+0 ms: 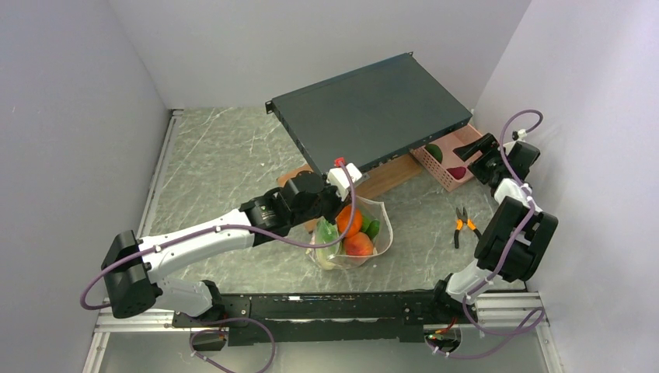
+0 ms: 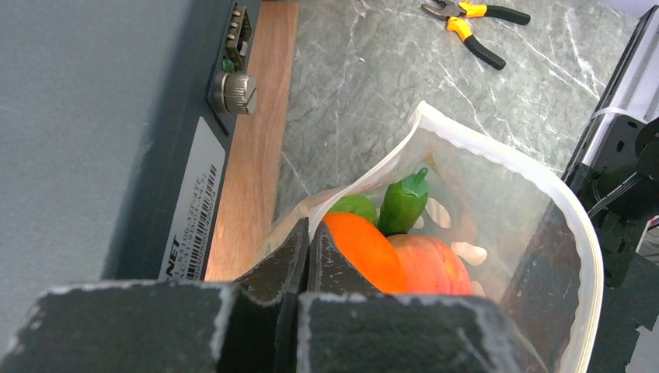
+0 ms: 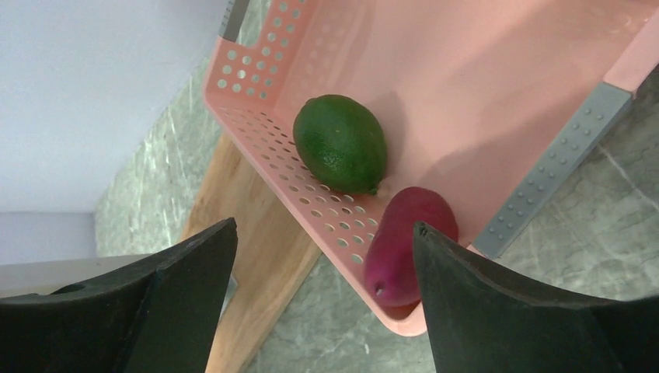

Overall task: Open the zip-top bag and remove the fake food
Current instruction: Place the fake vegetable in the bin.

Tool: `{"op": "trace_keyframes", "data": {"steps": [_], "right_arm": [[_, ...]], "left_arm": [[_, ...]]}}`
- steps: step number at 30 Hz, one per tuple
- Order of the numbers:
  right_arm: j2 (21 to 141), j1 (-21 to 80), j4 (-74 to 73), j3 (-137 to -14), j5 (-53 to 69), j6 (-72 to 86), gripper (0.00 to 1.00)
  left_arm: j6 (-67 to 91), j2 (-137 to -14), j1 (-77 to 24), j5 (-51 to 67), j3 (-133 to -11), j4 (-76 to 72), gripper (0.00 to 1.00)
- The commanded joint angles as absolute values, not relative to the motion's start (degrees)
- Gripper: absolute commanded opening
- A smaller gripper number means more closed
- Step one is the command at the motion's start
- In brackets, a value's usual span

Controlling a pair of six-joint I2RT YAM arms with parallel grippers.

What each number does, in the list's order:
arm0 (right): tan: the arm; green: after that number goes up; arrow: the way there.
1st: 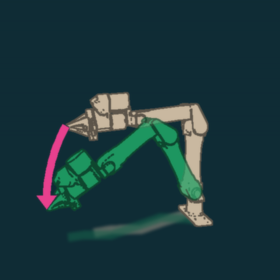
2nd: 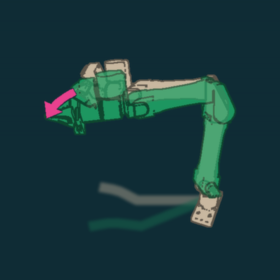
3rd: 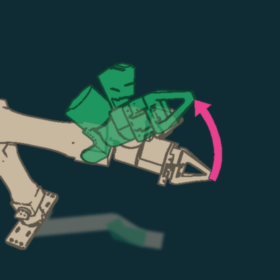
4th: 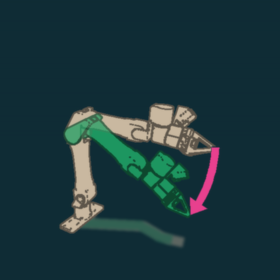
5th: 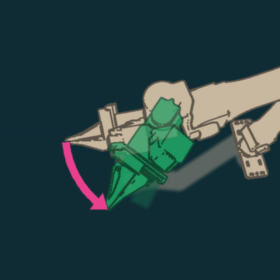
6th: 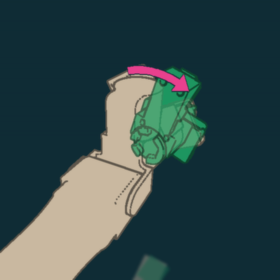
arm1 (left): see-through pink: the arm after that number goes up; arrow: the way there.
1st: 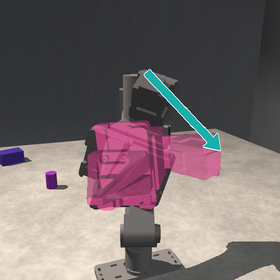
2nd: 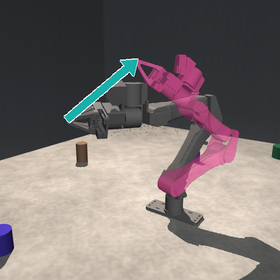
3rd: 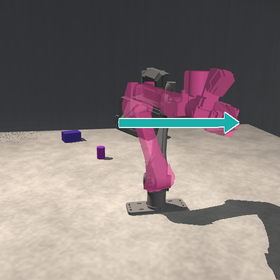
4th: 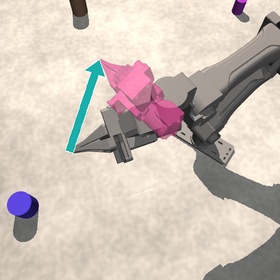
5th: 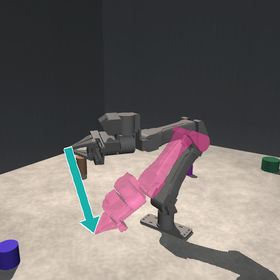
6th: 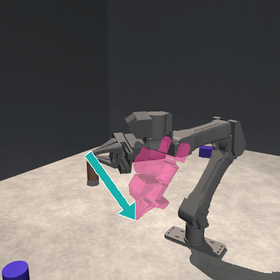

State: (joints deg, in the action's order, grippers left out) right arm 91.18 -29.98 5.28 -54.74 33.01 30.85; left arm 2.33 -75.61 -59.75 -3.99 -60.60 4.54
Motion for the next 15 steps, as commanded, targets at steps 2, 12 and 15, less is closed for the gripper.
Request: {"op": "trace_keyframes", "data": {"steps": [2,12,15], "right_arm": [[88.7,-30.3,4.2,-57.0,32.0,23.8,0.87],[83.7,-30.3,-5.4,-58.0,46.4,5.8,0.95],[81.4,-30.3,-9.8,-57.9,53.4,-1.7,0.96]], "left_arm": [[1.6,-76.0,-59.1,-1.6,-64.3,2.1,0.00],[2.7,-75.6,-58.5,1.0,-63.8,2.2,0.00],[2.6,-75.7,-58.4,1.6,-64.0,2.6,0.00]]}}
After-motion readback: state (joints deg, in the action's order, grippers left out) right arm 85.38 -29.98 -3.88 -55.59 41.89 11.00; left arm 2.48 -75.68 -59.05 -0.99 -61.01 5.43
